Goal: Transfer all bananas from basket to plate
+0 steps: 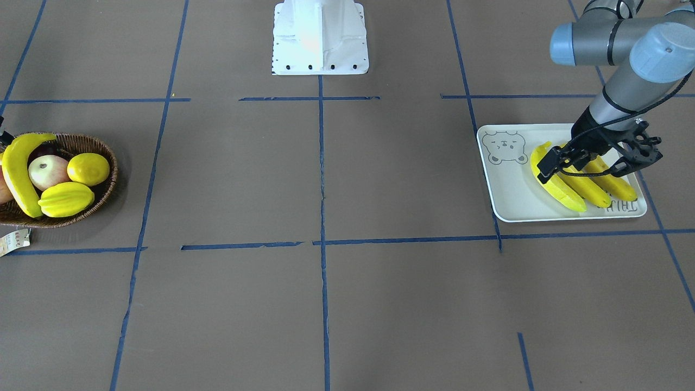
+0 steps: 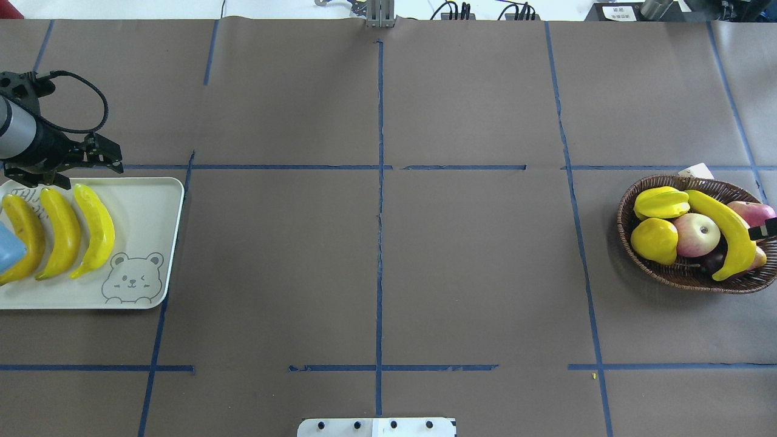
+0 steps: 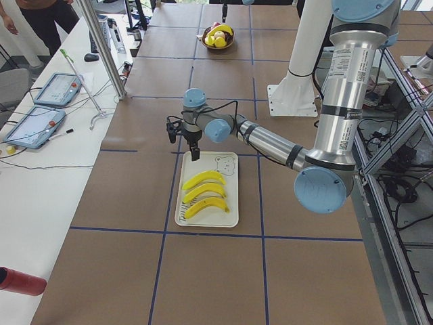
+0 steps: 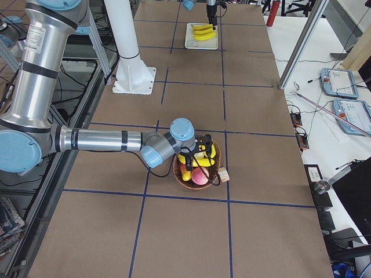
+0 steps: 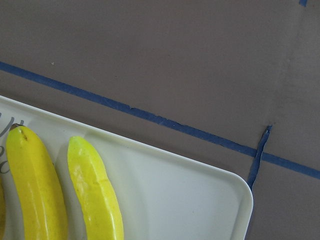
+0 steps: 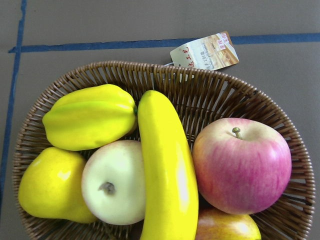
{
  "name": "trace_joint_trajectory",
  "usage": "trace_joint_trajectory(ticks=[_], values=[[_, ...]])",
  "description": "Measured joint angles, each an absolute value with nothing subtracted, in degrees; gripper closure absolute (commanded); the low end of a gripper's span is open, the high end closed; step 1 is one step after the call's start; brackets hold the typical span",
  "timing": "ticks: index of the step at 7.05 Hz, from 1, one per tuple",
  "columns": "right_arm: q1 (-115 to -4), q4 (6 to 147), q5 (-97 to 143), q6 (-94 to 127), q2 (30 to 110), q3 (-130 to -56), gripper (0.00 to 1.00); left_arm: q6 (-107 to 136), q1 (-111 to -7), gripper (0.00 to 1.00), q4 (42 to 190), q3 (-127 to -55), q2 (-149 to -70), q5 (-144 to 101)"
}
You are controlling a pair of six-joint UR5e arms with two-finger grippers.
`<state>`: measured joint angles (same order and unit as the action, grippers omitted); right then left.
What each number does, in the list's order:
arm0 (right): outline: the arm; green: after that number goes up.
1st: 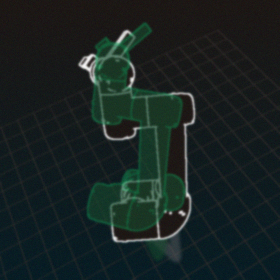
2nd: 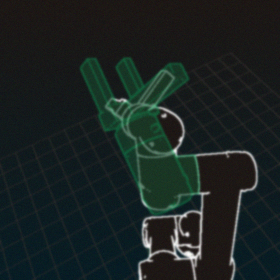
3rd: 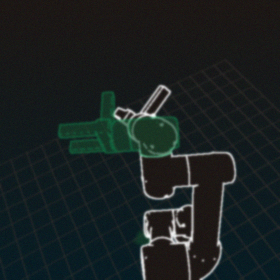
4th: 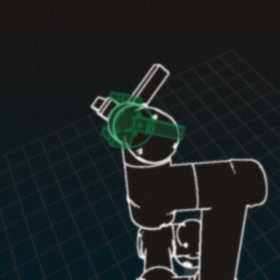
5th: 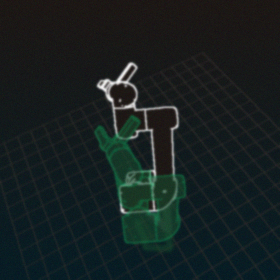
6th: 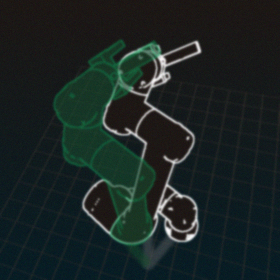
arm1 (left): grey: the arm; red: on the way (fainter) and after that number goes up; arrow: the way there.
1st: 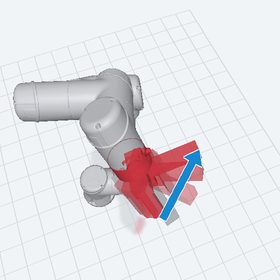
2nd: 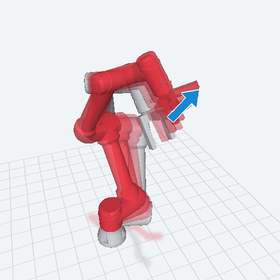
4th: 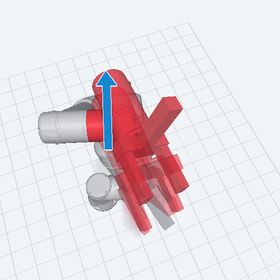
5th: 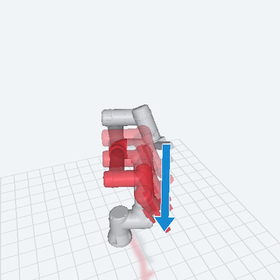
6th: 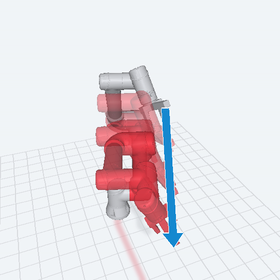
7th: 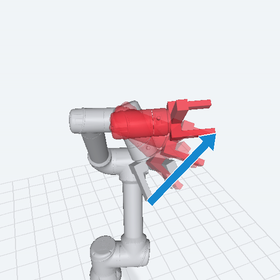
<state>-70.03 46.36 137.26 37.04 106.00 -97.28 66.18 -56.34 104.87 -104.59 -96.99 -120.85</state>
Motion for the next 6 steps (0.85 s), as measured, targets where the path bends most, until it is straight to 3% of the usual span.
trace_joint_trajectory(ticks=[6], values=[[-67.85, 46.0, 138.9, 37.25, 105.75, -96.04, 0.0, 66.02, -56.34, 0.0, 104.94, -104.33, -97.02, -120.74]])
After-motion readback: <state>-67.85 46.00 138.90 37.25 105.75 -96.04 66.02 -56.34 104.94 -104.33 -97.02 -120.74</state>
